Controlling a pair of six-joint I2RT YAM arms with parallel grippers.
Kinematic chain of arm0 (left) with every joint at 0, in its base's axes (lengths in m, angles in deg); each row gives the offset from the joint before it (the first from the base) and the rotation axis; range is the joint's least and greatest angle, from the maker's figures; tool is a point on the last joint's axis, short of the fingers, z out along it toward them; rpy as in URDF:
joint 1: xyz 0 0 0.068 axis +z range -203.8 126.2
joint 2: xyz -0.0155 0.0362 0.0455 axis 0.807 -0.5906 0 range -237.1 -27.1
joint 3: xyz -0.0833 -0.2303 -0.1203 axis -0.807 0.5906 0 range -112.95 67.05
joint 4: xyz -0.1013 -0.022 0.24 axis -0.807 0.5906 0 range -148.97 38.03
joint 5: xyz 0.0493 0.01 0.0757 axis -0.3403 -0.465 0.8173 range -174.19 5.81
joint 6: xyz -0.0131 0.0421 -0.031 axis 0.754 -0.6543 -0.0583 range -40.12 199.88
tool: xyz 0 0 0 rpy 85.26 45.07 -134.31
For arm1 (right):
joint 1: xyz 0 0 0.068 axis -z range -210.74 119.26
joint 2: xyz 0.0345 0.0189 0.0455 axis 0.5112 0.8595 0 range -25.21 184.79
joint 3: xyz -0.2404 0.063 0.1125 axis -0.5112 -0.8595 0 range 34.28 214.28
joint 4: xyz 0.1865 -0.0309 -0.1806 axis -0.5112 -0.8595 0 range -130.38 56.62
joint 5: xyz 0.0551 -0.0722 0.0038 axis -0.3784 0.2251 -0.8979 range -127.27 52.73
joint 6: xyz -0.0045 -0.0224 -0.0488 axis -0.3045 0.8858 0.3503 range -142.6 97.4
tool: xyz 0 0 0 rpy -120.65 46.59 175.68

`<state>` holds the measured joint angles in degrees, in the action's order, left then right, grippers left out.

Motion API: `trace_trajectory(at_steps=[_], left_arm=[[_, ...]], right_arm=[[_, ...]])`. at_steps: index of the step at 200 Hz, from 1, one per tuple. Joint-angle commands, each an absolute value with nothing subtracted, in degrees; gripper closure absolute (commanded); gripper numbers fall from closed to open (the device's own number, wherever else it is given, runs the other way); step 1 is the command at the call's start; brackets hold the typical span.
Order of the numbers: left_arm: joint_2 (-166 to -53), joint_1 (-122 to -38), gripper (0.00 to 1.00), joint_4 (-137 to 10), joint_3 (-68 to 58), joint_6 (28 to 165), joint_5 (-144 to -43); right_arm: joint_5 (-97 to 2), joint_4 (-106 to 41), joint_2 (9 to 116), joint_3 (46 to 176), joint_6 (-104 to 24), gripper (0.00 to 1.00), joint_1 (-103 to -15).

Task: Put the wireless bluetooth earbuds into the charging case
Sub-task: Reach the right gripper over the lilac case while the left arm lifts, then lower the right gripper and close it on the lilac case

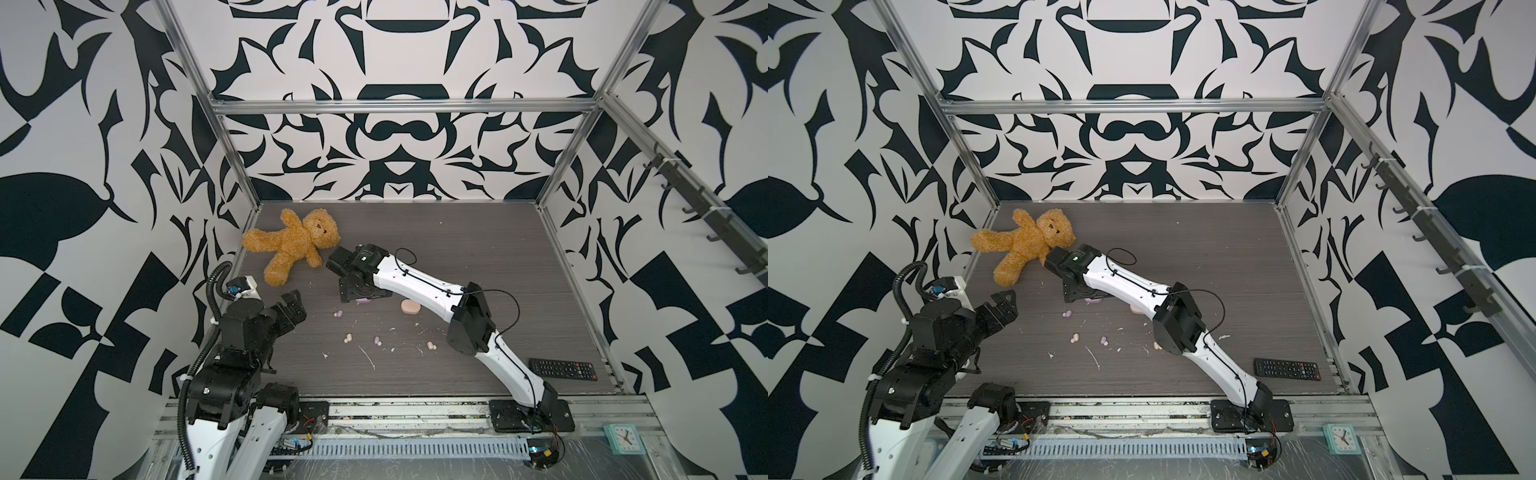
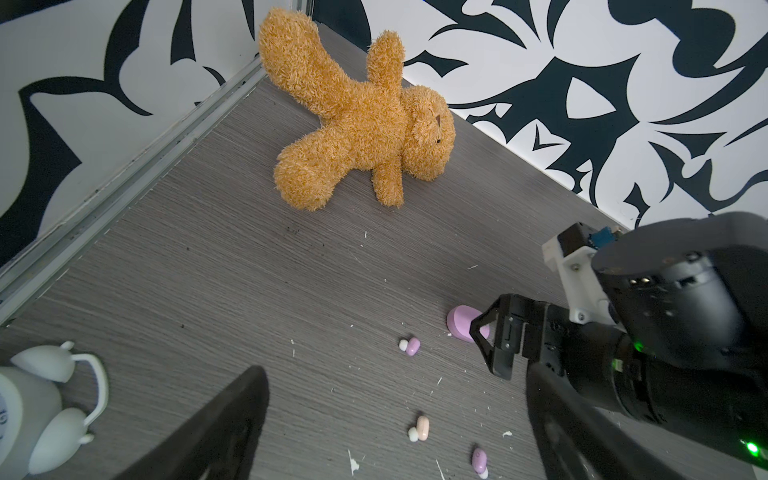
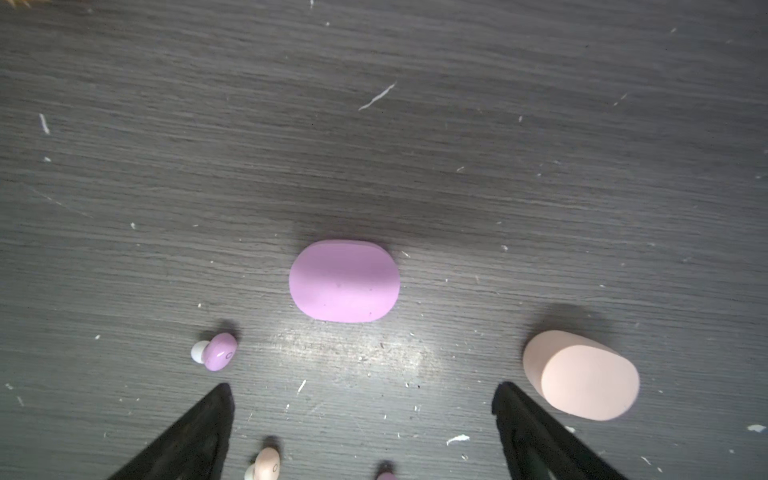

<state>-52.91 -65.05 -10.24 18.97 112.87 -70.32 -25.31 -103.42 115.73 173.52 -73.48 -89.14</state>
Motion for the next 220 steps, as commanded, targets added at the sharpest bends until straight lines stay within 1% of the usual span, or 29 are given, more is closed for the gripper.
trace_trajectory(at_steps=[1, 21, 29, 52, 69, 138, 144, 166, 195, 220], left_arm=[[-52.33, -65.2, 0.01, -9.98, 20.27, 112.77, -70.95], [-52.41, -65.17, 0.01, -10.27, 20.38, 112.76, -71.27], [-52.41, -65.18, 0.01, -10.31, 20.42, 112.75, -71.36], [-52.33, -65.2, 0.01, -10.45, 20.47, 112.77, -71.36], [-52.16, -65.14, 0.01, -10.58, 20.51, 112.77, -71.58], [-52.32, -65.14, 0.01, -10.97, 20.82, 112.84, -72.03], [-52.33, -65.19, 0.01, -10.97, 20.82, 112.84, -72.06], [-52.24, -65.19, 0.01, -11.01, 20.88, 112.88, -72.05], [-52.32, -65.15, 0.01, -11.06, 20.88, 112.89, -72.06], [-52.39, -65.16, 0.01, -11.01, 20.94, 112.92, -72.07]], right_arm=[[-28.53, -106.27, 115.29, 177.15, -76.85, 0.0, -88.37], [-29.99, -104.93, 115.52, 176.92, -77.27, 0.01, -87.59], [-30.4, -104.69, 117.02, 176.99, -77.36, 0.03, -87.29], [-29.74, -104.07, 117.8, 177.15, -77.16, 0.12, -86.99], [-30.0, -103.41, 118.4, 177.36, -76.54, 0.15, -86.75], [-30.42, -103.33, 121.9, 181.23, -74.2, 0.16, -86.47], [-30.52, -103.0, 121.99, 181.24, -73.96, 0.18, -86.51], [-30.42, -102.72, 122.26, 181.24, -73.77, 0.19, -86.39], [-30.76, -102.23, 122.79, 181.31, -73.62, 0.25, -86.42], [-30.86, -102.2, 123.08, 181.33, -73.58, 0.26, -86.38]])
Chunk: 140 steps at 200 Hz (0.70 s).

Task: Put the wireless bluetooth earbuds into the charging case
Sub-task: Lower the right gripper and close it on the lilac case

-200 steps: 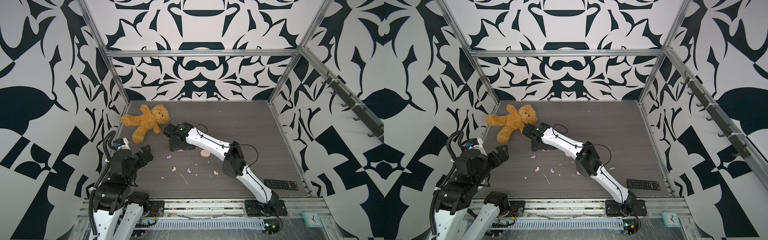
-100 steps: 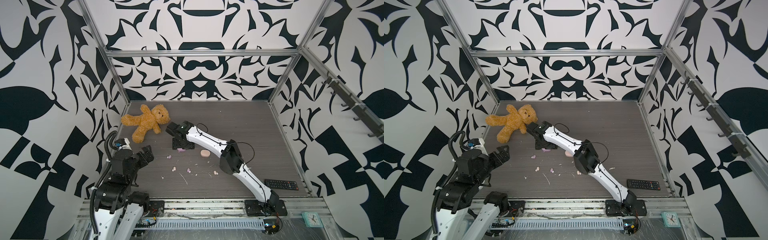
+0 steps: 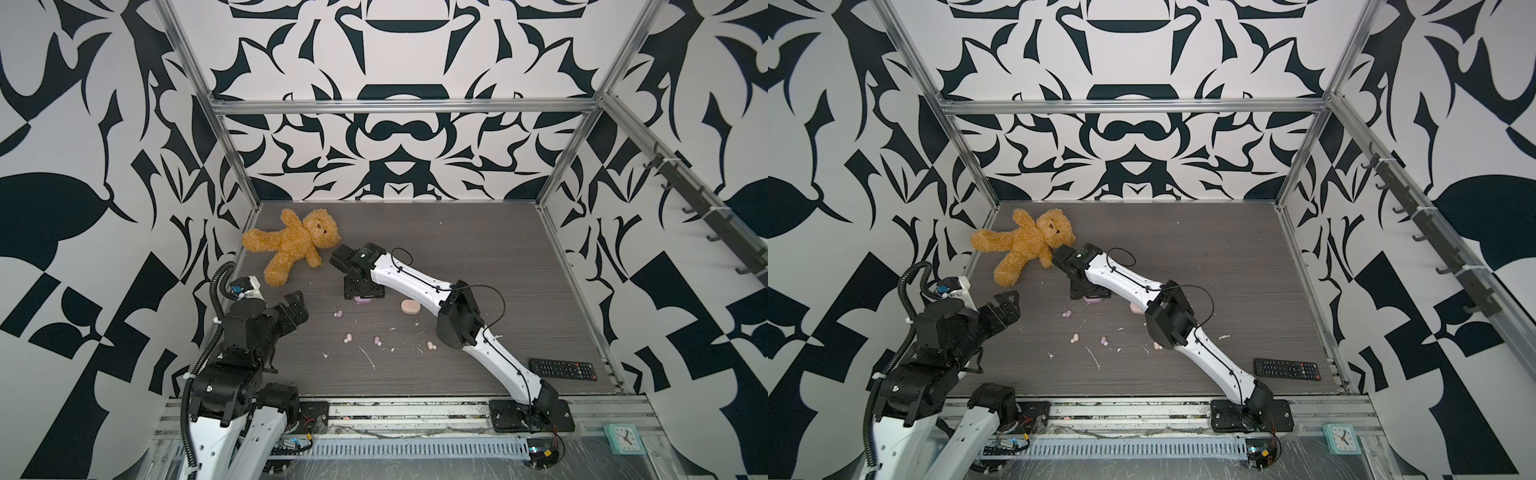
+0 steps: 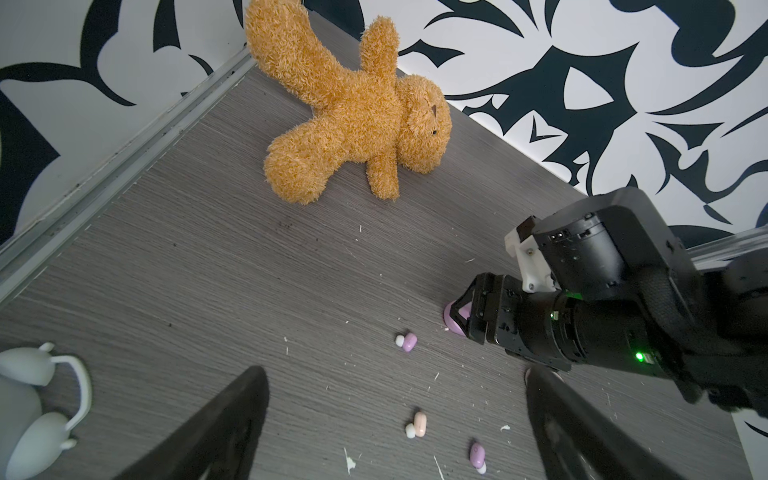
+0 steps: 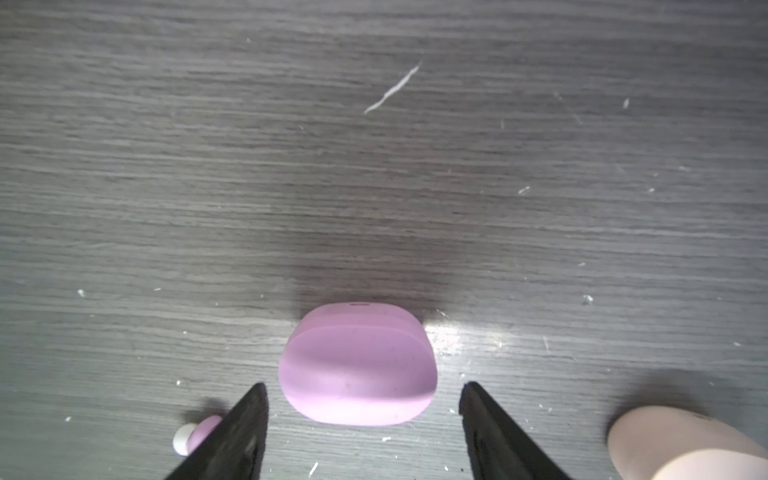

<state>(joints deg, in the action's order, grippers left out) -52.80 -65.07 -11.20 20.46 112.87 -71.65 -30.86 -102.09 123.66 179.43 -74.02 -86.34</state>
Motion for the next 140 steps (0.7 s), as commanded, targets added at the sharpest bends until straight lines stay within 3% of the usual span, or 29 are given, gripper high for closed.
trace_trajectory(at_steps=[1, 140], left_arm=[[-52.41, -65.2, 0.01, -11.04, 20.92, 112.92, -72.06], [-52.59, -65.14, 0.01, -11.2, 21.15, 112.93, -72.4]], right_arm=[[-30.86, -102.2, 123.07, 181.33, -73.58, 0.27, -86.38], [-31.8, -101.15, 124.07, 181.33, -72.9, 0.29, -86.31]])
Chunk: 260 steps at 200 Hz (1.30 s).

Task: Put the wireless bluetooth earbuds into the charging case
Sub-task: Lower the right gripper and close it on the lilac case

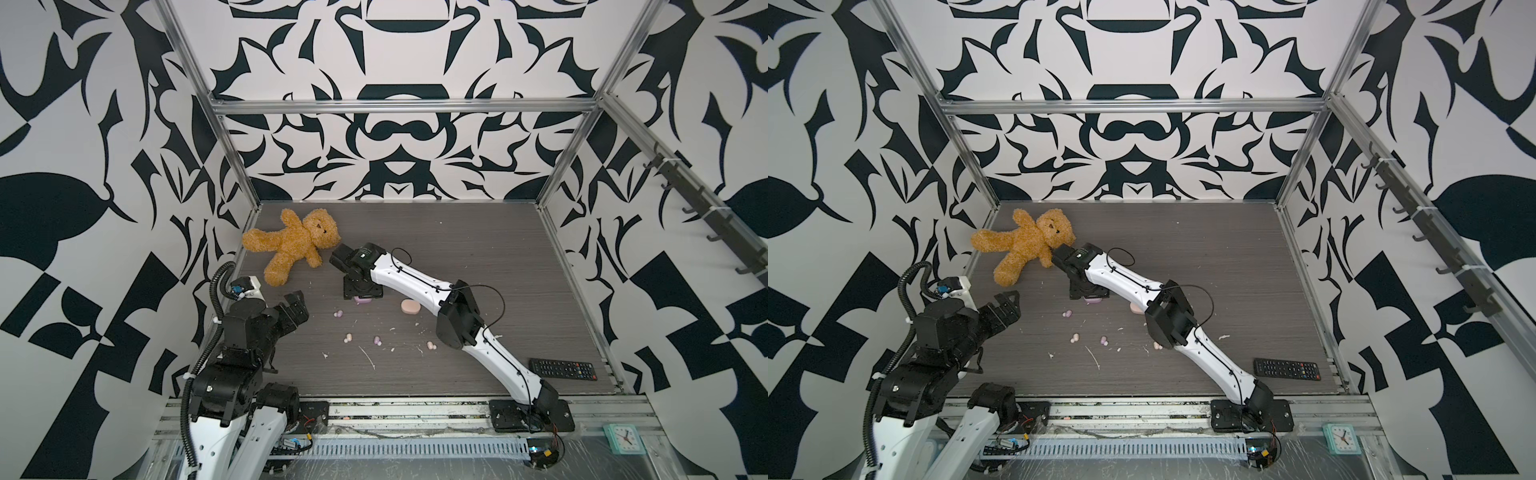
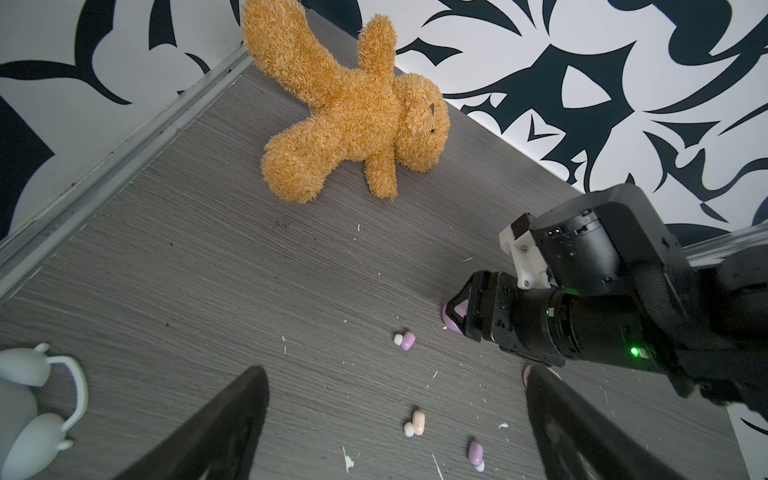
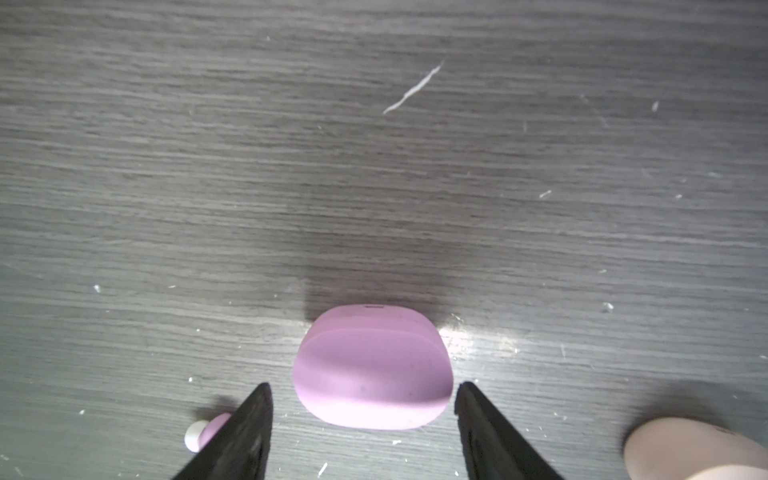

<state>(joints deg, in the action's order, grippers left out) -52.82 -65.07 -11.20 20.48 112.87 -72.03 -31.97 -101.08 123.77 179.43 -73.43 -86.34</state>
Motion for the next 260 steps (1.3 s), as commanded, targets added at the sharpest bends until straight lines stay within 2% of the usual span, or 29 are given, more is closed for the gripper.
trace_trajectory(at_steps=[1, 32, 75, 138, 169, 197, 226, 247, 260], left_arm=[[-52.59, -65.14, 0.01, -11.18, 21.12, 112.93, -72.41], [-52.5, -65.16, 0.01, -11.2, 21.17, 112.93, -72.41], [-52.59, -65.15, 0.01, -11.16, 21.17, 112.93, -72.58], [-52.99, -65.14, 0.01, -11.16, 21.22, 112.96, -72.71], [-53.07, -65.15, 0.01, -11.16, 21.25, 112.93, -72.76], [-53.29, -65.14, 0.01, -11.17, 21.2, 112.93, -72.85], [-53.47, -65.2, 0.01, -11.16, 21.43, 112.76, -73.1], [-53.43, -65.15, 0.01, -12.96, 21.75, 111.91, -73.58], [-53.55, -65.15, 0.01, -13.49, 22.09, 111.2, -74.3]], right_arm=[[-31.81, -101.19, 124.05, 181.33, -72.89, 0.29, -86.35], [-31.82, -101.2, 124.31, 181.31, -72.79, 0.31, -86.29], [-31.98, -101.29, 124.55, 181.23, -72.74, 0.28, -86.12], [-32.04, -100.9, 124.81, 181.24, -72.53, 0.35, -86.05], [-32.18, -100.88, 124.73, 181.11, -72.44, 0.41, -85.98], [-31.91, -100.73, 123.79, 180.71, -72.26, 0.55, -85.95], [-31.25, -100.29, 122.03, 179.13, -72.0, 0.79, -85.84], [-31.47, -98.83, 119.09, 176.59, -71.06, 1.0, -85.43], [-31.44, -97.78, 116.66, 174.55, -69.83, 1.0, -85.05]])
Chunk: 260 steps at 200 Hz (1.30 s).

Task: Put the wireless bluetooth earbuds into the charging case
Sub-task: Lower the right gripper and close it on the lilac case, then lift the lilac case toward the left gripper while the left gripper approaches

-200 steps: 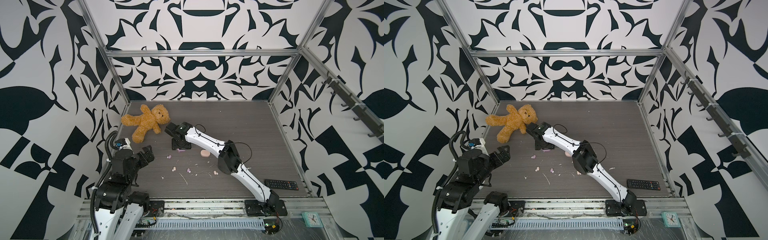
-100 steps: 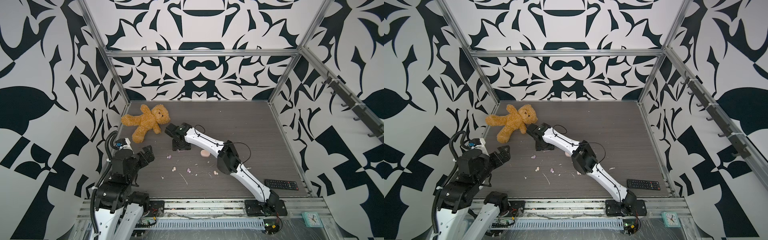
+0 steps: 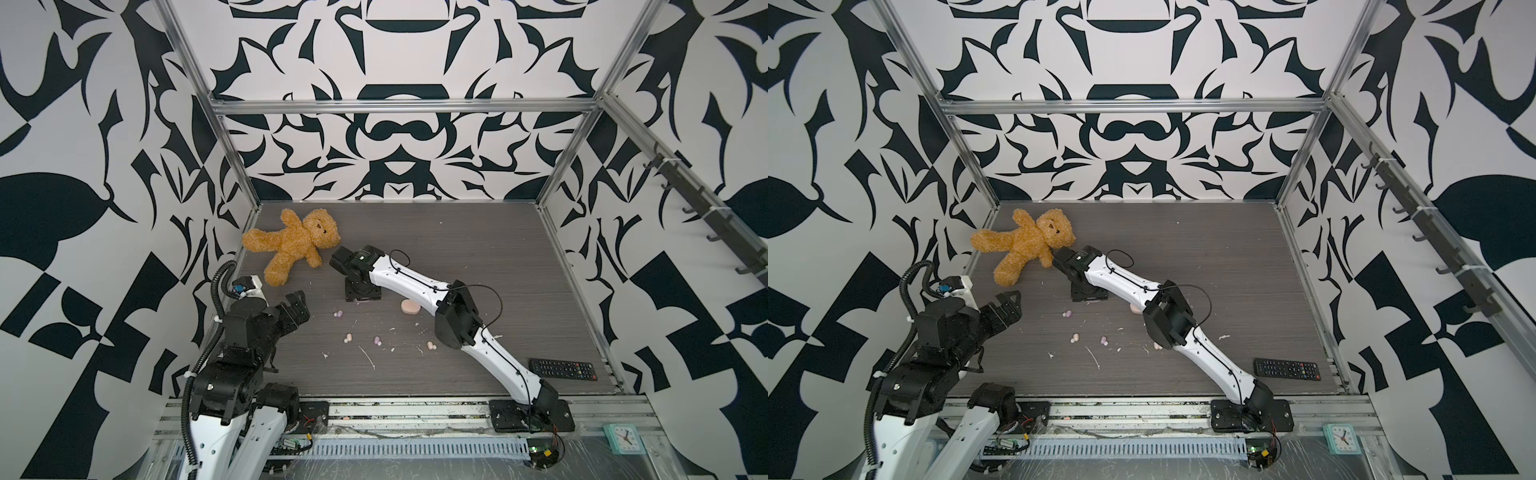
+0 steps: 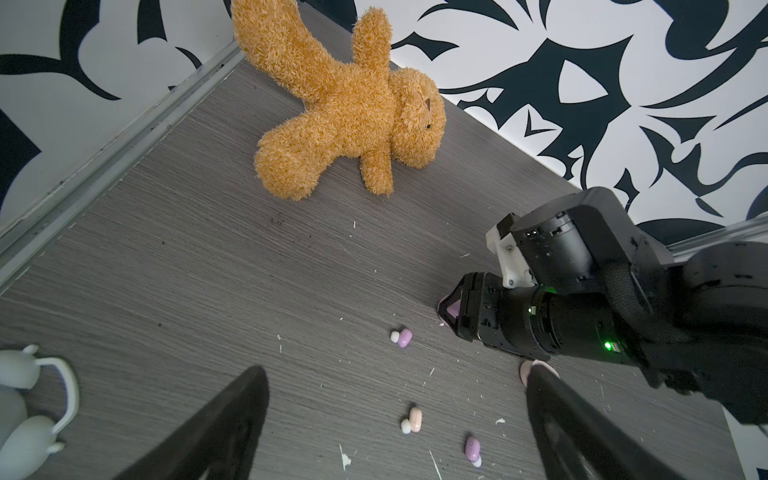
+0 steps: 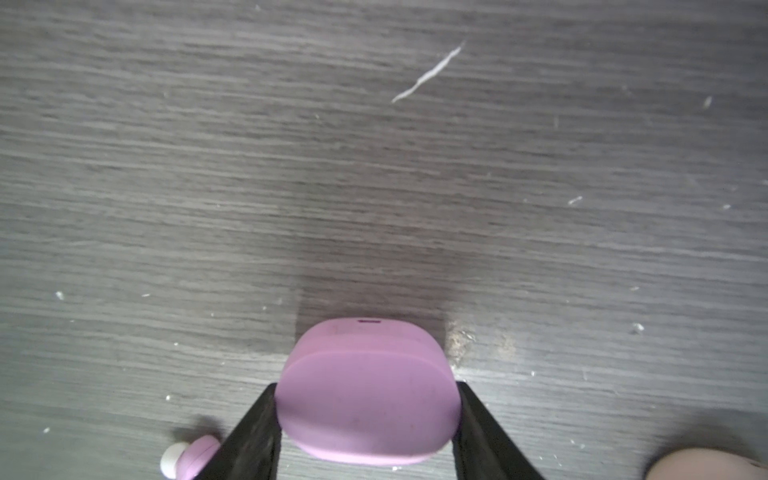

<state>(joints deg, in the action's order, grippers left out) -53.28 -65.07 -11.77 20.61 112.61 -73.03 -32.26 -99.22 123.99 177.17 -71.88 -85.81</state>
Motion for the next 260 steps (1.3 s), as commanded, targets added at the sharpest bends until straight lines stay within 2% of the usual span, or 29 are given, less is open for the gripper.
trace_trajectory(at_steps=[1, 56, 78, 134, 180, 229, 260], left_arm=[[-53.6, -65.19, 0.01, -13.55, 22.11, 111.14, -74.37], [-55.14, -65.93, 0.01, -19.62, 24.99, 107.53, -80.44], [-57.58, -68.62, 0.01, -23.86, 25.59, 103.87, -81.02], [-64.09, -79.16, 0.01, -39.91, 29.25, 81.41, -78.7], [-70.93, -86.22, 0.01, -47.5, 31.62, 63.1, -78.05], [-72.11, -91.1, 0.01, -51.72, 35.46, 50.34, -82.16], [-71.85, -93.39, 0.01, -56.81, 38.75, 47.49, -82.1]], right_arm=[[-31.44, -97.78, 116.66, 174.55, -69.83, 1.0, -85.05], [-34.74, -86.44, 100.64, 157.0, -60.92, 1.0, -82.83], [-36.9, -83.82, 94.67, 150.45, -57.16, 1.0, -81.05], [-40.34, -77.66, 82.86, 136.42, -48.36, 1.0, -78.83], [-47.62, -66.82, 73.11, 123.0, -45.31, 1.0, -78.19], [-52.47, -63.08, 68.33, 115.86, -41.95, 1.0, -77.55], [-57.31, -58.42, 65.64, 111.21, -42.41, 1.0, -77.57]])
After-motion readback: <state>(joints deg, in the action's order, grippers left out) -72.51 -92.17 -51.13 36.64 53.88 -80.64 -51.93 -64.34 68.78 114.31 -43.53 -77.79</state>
